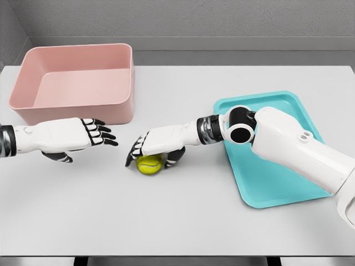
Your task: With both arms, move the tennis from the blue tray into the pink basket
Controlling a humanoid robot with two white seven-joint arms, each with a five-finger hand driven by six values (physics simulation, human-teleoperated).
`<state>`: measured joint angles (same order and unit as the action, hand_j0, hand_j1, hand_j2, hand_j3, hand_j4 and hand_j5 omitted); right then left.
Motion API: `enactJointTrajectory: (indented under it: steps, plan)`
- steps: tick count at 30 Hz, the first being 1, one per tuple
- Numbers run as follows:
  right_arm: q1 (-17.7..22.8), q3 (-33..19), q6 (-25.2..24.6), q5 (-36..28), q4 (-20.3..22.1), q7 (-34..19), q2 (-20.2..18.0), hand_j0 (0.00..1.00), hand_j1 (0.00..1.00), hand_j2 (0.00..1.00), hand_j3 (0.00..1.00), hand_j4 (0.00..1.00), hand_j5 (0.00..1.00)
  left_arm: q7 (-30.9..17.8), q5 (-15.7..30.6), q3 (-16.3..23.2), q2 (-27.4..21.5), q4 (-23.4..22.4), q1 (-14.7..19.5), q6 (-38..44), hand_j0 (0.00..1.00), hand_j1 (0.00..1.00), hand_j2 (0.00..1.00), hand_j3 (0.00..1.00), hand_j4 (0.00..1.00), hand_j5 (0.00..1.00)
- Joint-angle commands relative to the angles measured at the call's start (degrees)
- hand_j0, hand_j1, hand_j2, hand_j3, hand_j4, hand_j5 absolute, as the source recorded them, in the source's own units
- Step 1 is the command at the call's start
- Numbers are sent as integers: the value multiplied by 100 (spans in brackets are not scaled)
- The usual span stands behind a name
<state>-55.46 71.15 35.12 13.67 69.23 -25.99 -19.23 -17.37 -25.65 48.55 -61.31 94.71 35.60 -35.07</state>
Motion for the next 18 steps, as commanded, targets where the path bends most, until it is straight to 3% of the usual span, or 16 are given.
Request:
enactJointTrajectory:
  steps: [1, 6, 9, 11, 18]
  plan:
    - [0, -31, -12, -40, 21, -3, -11, 100, 100, 100, 100, 100, 100, 15, 43, -21, -12, 13, 0, 7, 100, 100, 100, 100, 100, 100]
    - [-79, -75, -12, -49, 38, -3, -133, 100, 100, 100, 100, 100, 100, -12, 7, -39, -144, -93, -18, 7, 100, 100, 100, 100, 100, 100]
    - [-202, -101, -12, -66, 38, 41, -476, 100, 100, 100, 100, 100, 100, -12, 25, -48, -127, -119, 0, 7, 100, 100, 100, 100, 100, 100]
    - [-202, -400, -12, -84, 38, 41, -722, 100, 100, 100, 100, 100, 100, 15, 34, -92, -118, -102, -9, 7, 100, 100, 100, 100, 100, 100]
    - [-624, -417, -12, -110, 38, 103, -1434, 100, 100, 100, 100, 100, 100, 32, -10, -39, 348, 531, -53, 7, 100, 100, 100, 100, 100, 100]
